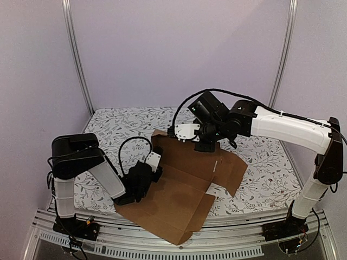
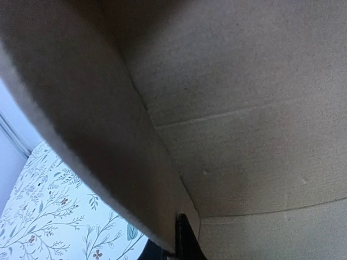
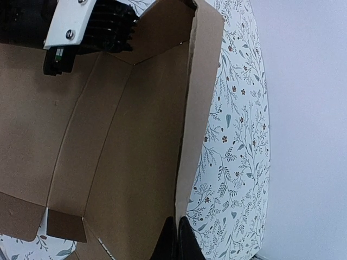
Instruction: Fold the paper box
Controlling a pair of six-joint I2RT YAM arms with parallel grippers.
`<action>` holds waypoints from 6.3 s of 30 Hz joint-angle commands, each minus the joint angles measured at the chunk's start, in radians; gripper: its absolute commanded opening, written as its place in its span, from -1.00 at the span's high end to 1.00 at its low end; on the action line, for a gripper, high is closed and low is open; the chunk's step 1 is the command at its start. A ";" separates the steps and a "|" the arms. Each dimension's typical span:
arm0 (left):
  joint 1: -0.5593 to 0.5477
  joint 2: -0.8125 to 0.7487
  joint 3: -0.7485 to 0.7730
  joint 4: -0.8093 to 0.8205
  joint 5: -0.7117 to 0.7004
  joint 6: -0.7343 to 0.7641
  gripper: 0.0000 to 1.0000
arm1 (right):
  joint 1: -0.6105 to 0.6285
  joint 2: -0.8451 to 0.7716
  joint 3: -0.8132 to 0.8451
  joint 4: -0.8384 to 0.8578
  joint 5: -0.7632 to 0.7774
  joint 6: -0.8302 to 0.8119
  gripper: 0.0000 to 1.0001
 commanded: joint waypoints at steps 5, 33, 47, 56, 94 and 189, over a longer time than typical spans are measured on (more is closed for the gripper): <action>-0.050 0.017 -0.013 0.095 -0.128 0.138 0.98 | 0.029 0.004 0.030 -0.102 -0.077 0.041 0.96; -0.055 -0.483 -0.204 -0.407 0.278 -0.041 -0.24 | 0.001 -0.094 0.077 -0.255 -0.239 0.071 0.12; 0.016 -0.922 0.080 -0.980 0.324 -0.175 -0.45 | -0.241 -0.217 0.099 -0.280 -0.451 0.228 -0.15; 0.079 -0.555 0.587 -1.350 0.375 -0.356 -0.40 | -0.281 -0.164 -0.005 -0.134 -0.525 0.317 -0.31; 0.038 -0.518 0.608 -1.320 0.639 -0.005 -0.37 | -0.649 -0.419 -0.317 -0.260 -0.678 0.182 -0.40; 0.018 -0.426 0.477 -1.199 0.702 -0.204 -0.20 | -0.355 -0.081 -0.550 0.747 -0.622 0.465 -0.16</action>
